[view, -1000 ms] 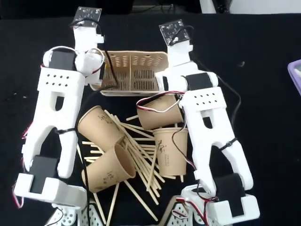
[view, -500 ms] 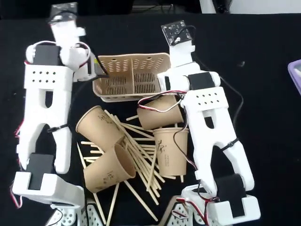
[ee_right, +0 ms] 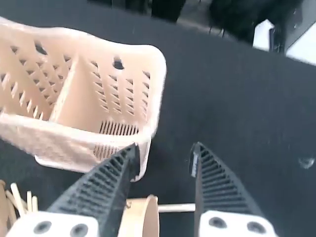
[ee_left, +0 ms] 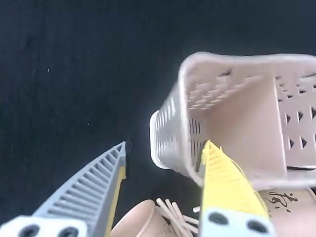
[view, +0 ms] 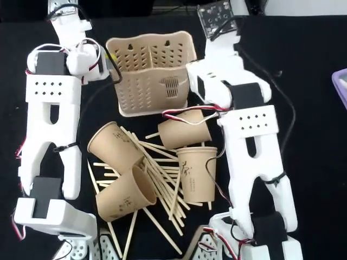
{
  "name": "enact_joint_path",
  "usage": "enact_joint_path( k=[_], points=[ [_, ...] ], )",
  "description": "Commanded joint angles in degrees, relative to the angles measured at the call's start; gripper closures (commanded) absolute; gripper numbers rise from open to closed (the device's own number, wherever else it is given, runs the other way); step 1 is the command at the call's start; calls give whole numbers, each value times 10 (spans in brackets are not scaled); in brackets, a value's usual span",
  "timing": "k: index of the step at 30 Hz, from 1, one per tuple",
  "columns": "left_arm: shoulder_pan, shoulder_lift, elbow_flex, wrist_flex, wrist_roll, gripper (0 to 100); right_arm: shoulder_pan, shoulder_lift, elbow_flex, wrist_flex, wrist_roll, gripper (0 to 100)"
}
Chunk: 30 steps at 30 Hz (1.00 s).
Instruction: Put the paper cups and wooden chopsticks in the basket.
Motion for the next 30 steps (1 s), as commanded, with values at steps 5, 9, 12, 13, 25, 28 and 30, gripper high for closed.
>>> enact_joint_path(
  k=[5, 9, 12, 13, 25, 28, 30],
  points=[
    [-13, -95, -60, 7, -1, 755, 4, -83, -64, 97, 3, 825],
    [-33, -177, -56, 67, -4, 753, 8, -131, -64, 199, 4, 825],
    [-40, -220, -19, 105, -47, 754, 9, -153, -44, 244, 33, 825],
    [-47, -235, 7, 112, -63, 754, 9, -158, -22, 247, 40, 825],
    [-175, -424, 481, -28, -119, 755, 8, -182, 379, -11, 47, 822],
    [-191, -484, 604, -119, -113, 755, 6, -161, 385, -36, 47, 822],
    [-189, -526, 676, -168, -113, 755, 5, -145, 371, -36, 47, 822]
  ],
)
